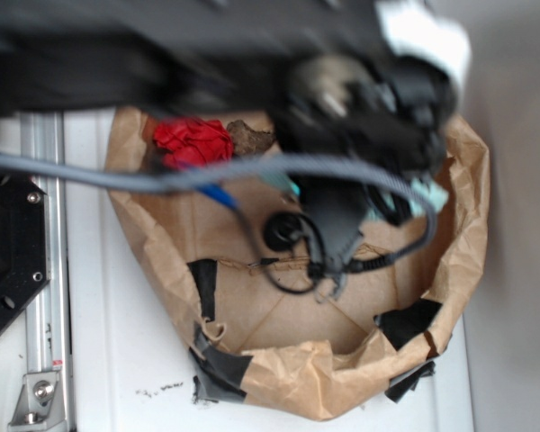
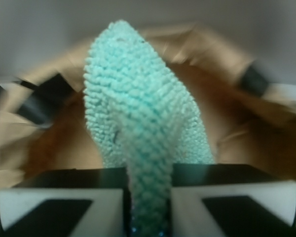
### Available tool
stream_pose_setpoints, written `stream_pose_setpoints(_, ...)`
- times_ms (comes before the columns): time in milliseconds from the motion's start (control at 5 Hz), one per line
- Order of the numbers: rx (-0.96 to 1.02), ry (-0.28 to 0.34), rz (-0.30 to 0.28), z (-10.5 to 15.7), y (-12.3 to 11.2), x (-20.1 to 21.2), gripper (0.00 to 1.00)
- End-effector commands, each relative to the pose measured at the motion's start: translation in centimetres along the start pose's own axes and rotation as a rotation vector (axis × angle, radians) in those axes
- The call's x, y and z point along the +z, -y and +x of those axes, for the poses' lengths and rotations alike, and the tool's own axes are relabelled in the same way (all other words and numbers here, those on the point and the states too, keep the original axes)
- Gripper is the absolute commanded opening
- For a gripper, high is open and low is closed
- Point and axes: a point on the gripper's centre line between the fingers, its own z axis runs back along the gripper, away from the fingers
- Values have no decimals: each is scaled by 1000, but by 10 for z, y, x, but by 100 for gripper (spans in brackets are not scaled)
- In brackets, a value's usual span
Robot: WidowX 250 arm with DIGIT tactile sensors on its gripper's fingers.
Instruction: Grab the blue cloth.
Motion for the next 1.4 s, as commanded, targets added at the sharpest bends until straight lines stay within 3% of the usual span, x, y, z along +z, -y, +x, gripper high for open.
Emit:
stream_pose_setpoints(0, -30, 46, -48, -7, 1, -2, 100)
stream_pose_setpoints(400, 61, 88, -61, -3, -26, 10, 100)
stream_pose_setpoints(600, 68, 57, -77, 2, -28, -5, 100)
stream_pose_setpoints(800, -1, -6, -119, 1, -10, -36, 100)
stream_pose_setpoints(1000, -96, -44, -119, -2, 7, -66, 100)
stream_pose_setpoints(1200, -246, -99, -142, -19, 35, -96, 100)
